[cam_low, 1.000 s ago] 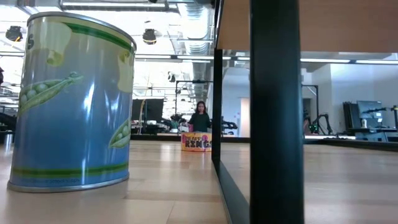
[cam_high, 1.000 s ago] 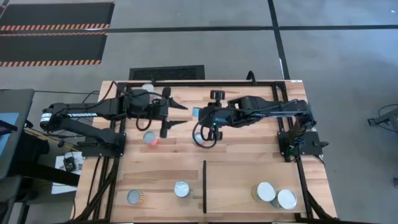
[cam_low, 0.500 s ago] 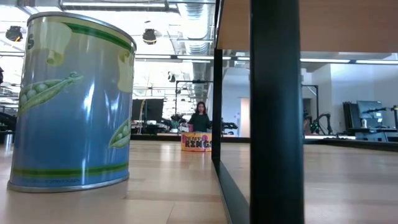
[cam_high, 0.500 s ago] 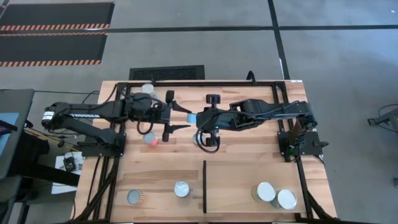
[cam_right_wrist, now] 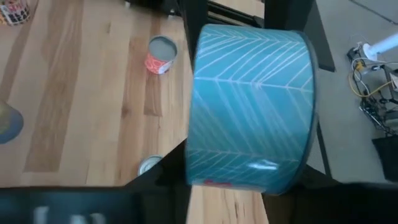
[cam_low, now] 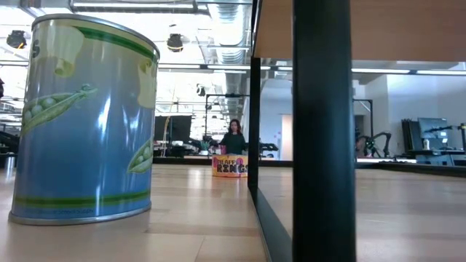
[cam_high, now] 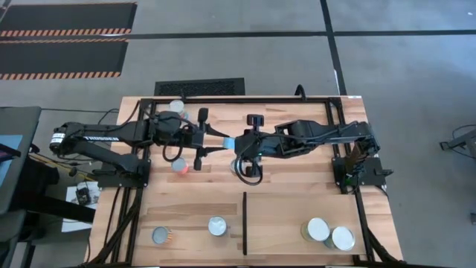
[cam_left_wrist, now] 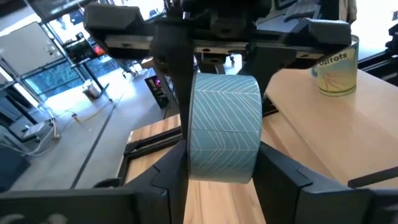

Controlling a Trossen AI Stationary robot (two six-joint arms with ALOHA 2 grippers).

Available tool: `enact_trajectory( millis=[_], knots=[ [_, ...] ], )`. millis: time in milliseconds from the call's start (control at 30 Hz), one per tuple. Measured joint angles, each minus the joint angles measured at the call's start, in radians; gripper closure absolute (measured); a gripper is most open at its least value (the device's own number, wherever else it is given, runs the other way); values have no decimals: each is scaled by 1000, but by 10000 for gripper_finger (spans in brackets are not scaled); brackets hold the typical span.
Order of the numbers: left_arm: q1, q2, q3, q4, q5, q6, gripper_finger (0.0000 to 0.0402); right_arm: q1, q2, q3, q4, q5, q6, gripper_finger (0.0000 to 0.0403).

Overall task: Pick and place cans onto a shelf
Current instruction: Put the canned tuna on the shelf

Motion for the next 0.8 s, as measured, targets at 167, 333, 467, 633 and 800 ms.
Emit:
enact_trajectory(
  millis=[167,333,467,633,800],
  knots=[
    [-1,-3,0,5,-42,40,272,16,0,0,8,44,26,130],
    [-13,-23,-2,-5,-128,125,272,32,-6,50,-125,86,168,88],
    [-36,-29,0,-42,-251,241,272,20,-22,133,-331,44,428,93],
    [-70,-25,-2,-84,-377,407,272,-53,-65,141,-366,-190,740,157],
    [-95,-13,-2,-75,-508,559,272,-116,-71,141,-239,-326,1042,287]
  ],
)
